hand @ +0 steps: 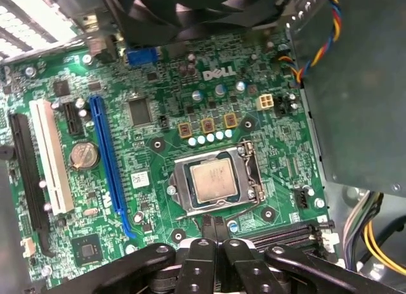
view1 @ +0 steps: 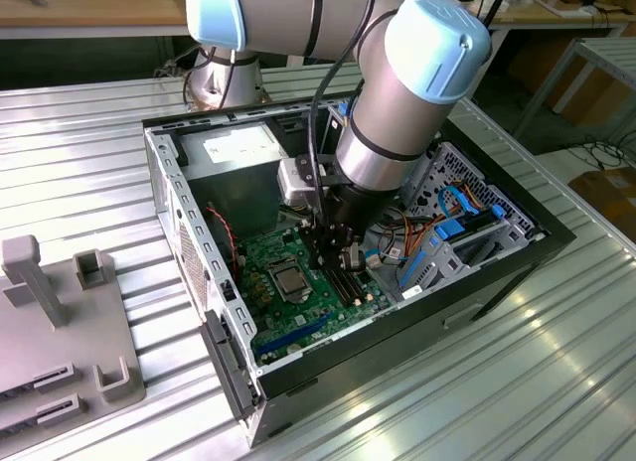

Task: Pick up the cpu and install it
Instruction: 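Install the first cpu locking lever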

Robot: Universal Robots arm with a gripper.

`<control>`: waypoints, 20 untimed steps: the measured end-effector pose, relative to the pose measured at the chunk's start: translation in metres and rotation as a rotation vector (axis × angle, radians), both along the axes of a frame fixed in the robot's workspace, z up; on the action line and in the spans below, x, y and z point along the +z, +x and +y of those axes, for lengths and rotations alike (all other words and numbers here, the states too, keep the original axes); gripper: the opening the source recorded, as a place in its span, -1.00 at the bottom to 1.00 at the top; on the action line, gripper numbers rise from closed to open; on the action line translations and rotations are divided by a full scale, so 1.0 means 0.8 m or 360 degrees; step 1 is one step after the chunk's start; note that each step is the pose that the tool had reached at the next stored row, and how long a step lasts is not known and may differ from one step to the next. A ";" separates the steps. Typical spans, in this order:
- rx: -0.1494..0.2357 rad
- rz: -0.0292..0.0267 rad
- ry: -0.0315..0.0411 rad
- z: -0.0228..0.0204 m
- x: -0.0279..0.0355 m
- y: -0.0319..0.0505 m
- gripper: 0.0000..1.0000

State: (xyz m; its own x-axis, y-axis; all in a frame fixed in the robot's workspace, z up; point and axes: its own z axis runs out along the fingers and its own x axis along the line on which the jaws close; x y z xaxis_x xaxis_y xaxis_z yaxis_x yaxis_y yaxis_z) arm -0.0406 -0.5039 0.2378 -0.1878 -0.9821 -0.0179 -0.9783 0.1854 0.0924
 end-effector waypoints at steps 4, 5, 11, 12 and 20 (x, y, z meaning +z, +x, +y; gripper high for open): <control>0.0018 -0.00002 0.0000 0.0001 -0.0019 0.000 -0.79; 0.0021 -0.00001 0.0000 0.0000 -0.0028 0.000 -0.79; 0.0038 0.00016 -0.0002 0.0000 -0.0101 0.000 -0.79; 0.0041 0.00017 -0.0002 0.0001 -0.0109 0.000 -0.79; 0.0075 0.00037 -0.0009 -0.0007 -0.0160 0.000 -0.79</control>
